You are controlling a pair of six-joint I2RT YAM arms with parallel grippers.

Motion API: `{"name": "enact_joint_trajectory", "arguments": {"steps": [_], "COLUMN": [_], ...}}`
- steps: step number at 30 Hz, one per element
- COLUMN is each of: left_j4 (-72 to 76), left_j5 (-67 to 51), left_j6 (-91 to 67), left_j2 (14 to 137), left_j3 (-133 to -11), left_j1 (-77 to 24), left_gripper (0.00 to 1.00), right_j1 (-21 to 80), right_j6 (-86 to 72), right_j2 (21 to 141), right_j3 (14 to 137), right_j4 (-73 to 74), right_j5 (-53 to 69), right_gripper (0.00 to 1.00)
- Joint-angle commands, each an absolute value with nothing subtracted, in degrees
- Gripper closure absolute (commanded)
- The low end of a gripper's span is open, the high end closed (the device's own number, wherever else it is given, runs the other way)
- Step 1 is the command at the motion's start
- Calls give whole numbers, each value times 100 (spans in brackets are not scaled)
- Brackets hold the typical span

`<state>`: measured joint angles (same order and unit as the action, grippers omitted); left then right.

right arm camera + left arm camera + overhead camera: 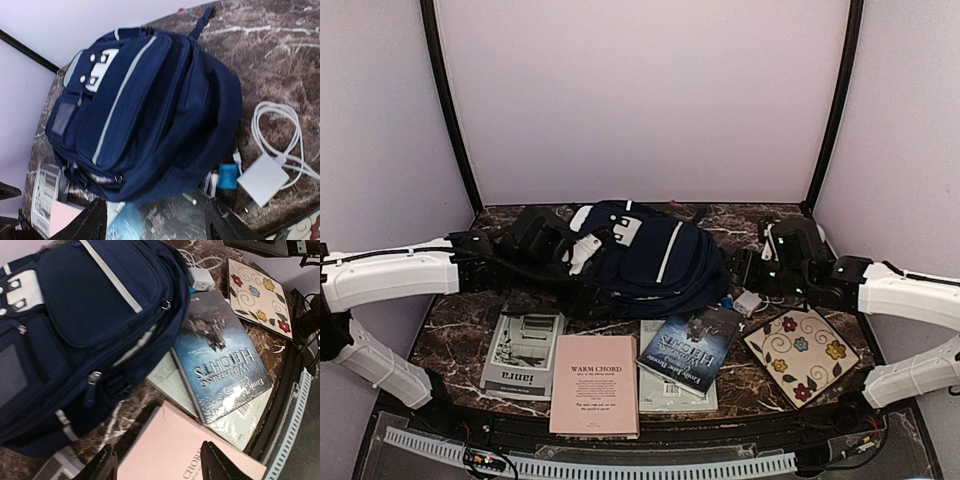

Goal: Pack the student bag
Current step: Set down the student bag at the center of the board, then pick up the book.

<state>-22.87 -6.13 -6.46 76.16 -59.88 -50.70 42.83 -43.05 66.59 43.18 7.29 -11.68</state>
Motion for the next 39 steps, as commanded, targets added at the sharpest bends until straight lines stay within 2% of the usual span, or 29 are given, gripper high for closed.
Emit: {"name": "enact_joint_trajectory", "arguments": {"steps": [1, 9, 16, 24, 29, 31, 34, 39], "left_j4": [-1642, -1580, -1365, -1286, -1268, -1273, -1292, -1057], "left_j5": [-827, -975, -1338, -1552, -1705, -1751, -1837, -2154], "left_j6": [-1439, -1321, -1463, -1530, -1540, -1539, -1522, -1257], "left_j2": [8235, 9533, 10016, 10562, 10791, 10854, 10856, 10491], "left_j3": [-6033, -6920, -6973, -7044, -7090, -7113, -7128, -6983], "left_j1": [-5588, -5920, -5950, -5950, -5950, -5949, -5947, -5949], "left_gripper": [42, 44, 44, 43, 43, 42, 42, 39], "right_j1": [4350, 4359, 4326, 3881, 3833, 3817, 3773, 3765], "right_j6": [-4995, -6108, -6476, -6833, -6694, -6726, -6605, -5913], "right_j2": [6197, 6046, 6957, 7925, 8292, 8299, 8023, 7036], "right_j3": [3648, 1992, 1428, 1084, 1237, 1231, 1230, 1559], "right_j4": [1284, -499, -2522, -4650, -5330, -5551, -5388, -3538], "right_j5": [-205, 998, 1653, 1985, 2542, 2632, 2599, 2384], "right_gripper": [32, 27, 31, 47, 68, 81, 98, 100]}}
